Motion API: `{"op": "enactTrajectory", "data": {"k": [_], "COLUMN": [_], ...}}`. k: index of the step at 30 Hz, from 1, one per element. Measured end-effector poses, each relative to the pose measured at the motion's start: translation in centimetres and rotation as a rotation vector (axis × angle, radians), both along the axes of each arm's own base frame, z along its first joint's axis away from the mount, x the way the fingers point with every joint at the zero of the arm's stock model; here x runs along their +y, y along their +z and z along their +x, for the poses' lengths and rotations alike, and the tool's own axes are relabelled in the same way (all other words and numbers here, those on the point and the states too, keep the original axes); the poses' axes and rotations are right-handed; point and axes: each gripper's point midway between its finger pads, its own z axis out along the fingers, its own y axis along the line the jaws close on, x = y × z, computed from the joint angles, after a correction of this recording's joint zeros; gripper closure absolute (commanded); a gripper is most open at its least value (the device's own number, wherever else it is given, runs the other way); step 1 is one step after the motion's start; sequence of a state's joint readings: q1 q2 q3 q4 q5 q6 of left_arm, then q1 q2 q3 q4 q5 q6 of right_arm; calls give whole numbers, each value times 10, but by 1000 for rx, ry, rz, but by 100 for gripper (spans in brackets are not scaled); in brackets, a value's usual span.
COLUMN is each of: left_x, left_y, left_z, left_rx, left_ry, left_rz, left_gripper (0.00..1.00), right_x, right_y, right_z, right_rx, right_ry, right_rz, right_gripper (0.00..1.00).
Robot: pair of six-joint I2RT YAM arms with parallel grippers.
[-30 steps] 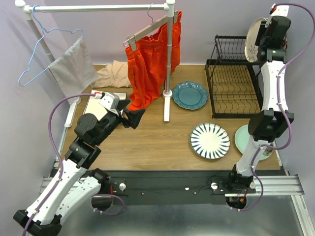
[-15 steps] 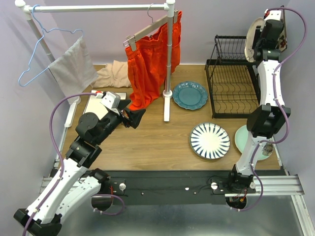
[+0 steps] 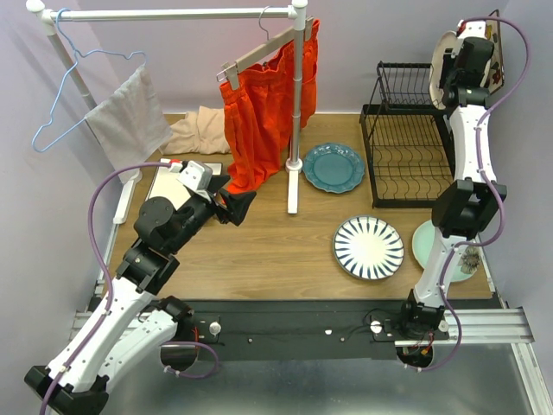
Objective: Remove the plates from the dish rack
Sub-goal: Unload the plate from the dish rack.
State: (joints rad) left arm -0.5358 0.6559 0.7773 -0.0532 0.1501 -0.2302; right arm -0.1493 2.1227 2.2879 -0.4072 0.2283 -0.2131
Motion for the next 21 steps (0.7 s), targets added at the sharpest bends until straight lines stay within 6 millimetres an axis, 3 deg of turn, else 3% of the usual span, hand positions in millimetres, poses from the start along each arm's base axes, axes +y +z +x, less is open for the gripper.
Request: {"op": "enactTrajectory", "data": {"k": [11, 21], "left_x": [0, 0], "left_y": [-4, -8], "left_z": [4, 8], "left_rx": [11, 22], "left_ry": [5, 17], "left_rz": [9, 15], "left_gripper": [13, 13], "right_x": [8, 10], "right_y": [0, 2], "right_z": [5, 5], "right_rx": [2, 6], "right_ry": [111, 147], "right_rz": [-1, -27], "right_gripper": [99, 99]}}
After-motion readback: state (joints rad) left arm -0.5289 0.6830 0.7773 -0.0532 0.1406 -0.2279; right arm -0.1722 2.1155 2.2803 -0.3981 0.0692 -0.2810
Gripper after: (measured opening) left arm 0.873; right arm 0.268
